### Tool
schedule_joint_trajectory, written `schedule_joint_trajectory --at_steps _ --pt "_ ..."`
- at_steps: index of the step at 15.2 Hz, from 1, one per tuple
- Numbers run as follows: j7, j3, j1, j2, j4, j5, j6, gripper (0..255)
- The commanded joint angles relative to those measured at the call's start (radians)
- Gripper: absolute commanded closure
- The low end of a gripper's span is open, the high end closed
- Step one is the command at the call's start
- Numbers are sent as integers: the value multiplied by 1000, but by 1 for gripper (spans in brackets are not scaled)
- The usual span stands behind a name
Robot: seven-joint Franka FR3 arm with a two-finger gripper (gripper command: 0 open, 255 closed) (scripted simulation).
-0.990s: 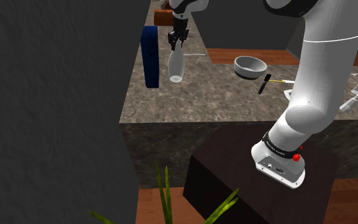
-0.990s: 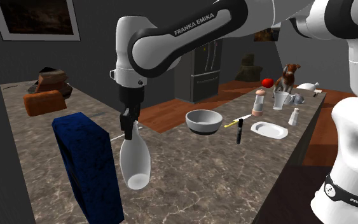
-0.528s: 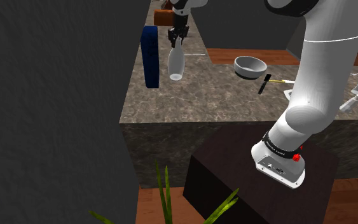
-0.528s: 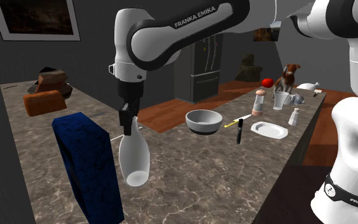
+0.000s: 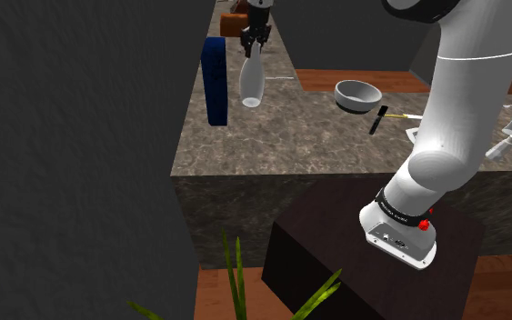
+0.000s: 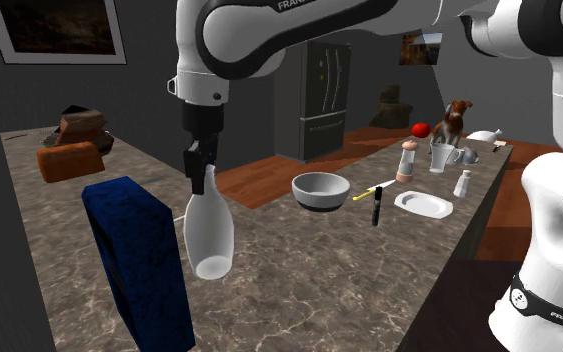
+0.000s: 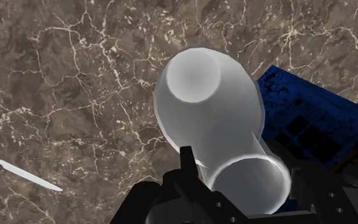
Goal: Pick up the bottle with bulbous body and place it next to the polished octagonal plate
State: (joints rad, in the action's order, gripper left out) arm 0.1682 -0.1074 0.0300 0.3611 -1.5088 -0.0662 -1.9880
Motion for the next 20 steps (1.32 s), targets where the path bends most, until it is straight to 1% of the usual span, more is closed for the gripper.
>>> schedule_joint_trajectory --at_steps 1,6,9,13,20 --pt "0 -1 1 -6 20 1 26 255" --pt "-2 -1 2 -9 73 2 82 255" --pt "16 -10 8 -132 -67 11 65 255" --pt "40 -24 19 -283 -221 25 62 255" --pt "84 -50 46 -529 -424 57 103 255"
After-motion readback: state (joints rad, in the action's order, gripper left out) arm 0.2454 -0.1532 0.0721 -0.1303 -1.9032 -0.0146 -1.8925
